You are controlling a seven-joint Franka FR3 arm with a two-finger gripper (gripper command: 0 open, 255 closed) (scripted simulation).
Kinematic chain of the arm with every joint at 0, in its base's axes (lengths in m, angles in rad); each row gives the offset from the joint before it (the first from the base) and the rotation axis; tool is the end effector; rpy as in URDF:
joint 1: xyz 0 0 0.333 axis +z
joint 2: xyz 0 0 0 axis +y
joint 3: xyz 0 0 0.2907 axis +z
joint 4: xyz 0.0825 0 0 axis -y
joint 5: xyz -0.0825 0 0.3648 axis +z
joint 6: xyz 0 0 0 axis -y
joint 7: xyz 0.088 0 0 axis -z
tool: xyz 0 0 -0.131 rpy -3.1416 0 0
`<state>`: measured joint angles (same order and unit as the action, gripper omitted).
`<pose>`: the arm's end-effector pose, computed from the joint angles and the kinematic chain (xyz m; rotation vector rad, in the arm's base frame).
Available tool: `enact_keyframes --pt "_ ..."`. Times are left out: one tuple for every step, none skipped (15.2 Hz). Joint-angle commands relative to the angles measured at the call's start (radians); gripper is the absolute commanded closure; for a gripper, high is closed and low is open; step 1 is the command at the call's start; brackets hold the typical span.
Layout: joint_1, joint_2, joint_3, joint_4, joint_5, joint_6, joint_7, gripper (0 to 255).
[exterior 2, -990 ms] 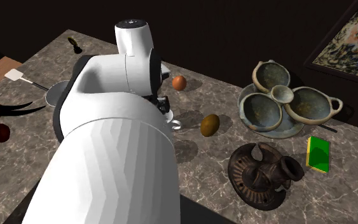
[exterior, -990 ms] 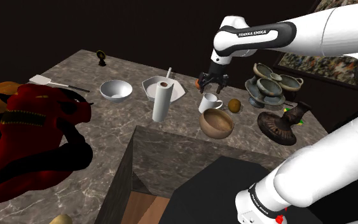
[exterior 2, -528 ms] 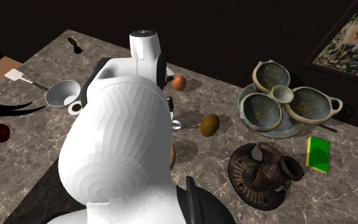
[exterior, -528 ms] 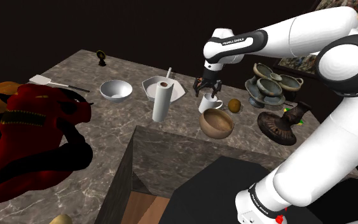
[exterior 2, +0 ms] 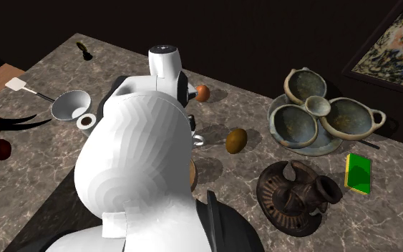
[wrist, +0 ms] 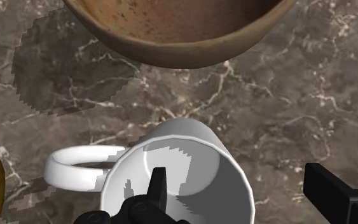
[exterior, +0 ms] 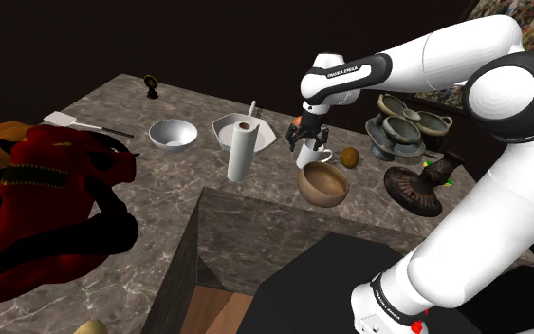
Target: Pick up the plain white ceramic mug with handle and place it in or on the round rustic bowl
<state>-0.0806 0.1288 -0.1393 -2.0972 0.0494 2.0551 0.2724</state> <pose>0.5115 -0.1103 0.3104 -3.0067 0.7989 0.2650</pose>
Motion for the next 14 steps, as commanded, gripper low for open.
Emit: enact_keyframes --pt "0.0 0.0 0.0 -0.002 0.0 0.002 0.0 0" --pt "0.0 0.0 0.0 -0.002 0.0 0.002 0.0 0" --pt "0.0 0.0 0.0 -0.002 0.0 0.002 0.0 0" --pt "0.0 0.0 0.0 -0.002 0.0 0.002 0.0 0" --pt "0.0 0.0 0.0 -0.002 0.0 0.001 0.0 0" --pt "0.0 0.0 0.0 -0.002 0.0 0.001 0.0 255" --pt "0.0 0.0 0.0 -0.002 0.0 0.001 0.0 255" --pt "0.0 0.0 0.0 -0.002 0.0 0.001 0.0 255" --pt "0.0 0.0 0.0 -0.002 0.0 0.001 0.0 255" --pt "0.0 0.0 0.0 -0.002 0.0 0.001 0.0 255" --pt "0.0 0.0 0.0 -0.002 0.0 0.001 0.0 255" --pt "0.0 0.0 0.0 -0.002 0.0 0.001 0.0 255" --pt "0.0 0.0 0.0 -0.002 0.0 0.001 0.0 255" --pt "0.0 0.0 0.0 -0.002 0.0 0.001 0.0 255"
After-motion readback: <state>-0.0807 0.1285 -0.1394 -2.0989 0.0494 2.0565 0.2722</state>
